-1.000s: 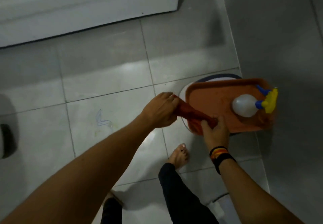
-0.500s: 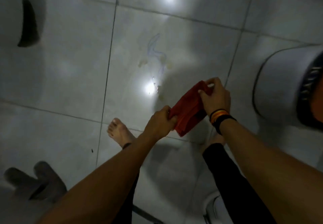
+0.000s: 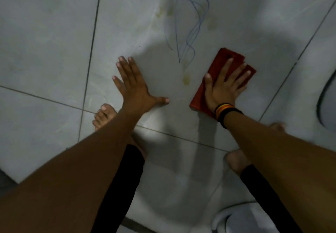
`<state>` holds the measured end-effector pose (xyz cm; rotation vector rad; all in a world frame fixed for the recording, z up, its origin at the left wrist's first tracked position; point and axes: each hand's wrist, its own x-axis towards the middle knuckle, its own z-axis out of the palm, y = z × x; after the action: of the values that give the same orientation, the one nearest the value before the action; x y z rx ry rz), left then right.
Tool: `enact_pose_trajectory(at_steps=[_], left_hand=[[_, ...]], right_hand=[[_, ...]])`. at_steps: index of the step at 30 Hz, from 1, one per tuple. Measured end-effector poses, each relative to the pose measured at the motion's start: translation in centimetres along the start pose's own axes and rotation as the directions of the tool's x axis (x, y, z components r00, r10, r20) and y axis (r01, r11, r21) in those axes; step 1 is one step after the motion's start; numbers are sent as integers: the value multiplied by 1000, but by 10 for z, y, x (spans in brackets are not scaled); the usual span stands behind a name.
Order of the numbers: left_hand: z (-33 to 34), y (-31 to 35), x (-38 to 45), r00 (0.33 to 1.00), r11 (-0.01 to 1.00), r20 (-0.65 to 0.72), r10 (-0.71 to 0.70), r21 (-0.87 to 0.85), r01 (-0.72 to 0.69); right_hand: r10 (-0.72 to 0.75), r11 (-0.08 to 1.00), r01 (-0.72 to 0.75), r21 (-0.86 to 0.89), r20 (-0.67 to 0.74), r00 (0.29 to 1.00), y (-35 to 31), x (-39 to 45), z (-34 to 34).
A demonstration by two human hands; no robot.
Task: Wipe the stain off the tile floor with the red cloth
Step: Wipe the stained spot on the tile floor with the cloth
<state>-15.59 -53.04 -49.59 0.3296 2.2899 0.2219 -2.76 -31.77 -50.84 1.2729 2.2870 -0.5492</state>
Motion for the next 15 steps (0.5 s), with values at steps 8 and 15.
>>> enact_pose_trajectory(at_steps=[8, 15], left_hand=[[1, -9, 23, 995, 999, 103, -7, 42, 3], [-35, 3, 16, 1000, 992, 13, 25, -123, -23]], right_hand=[[-555, 820, 497, -283, -183, 812, -92, 38, 47], [-531, 785, 526, -327, 81, 844, 5, 23, 0]])
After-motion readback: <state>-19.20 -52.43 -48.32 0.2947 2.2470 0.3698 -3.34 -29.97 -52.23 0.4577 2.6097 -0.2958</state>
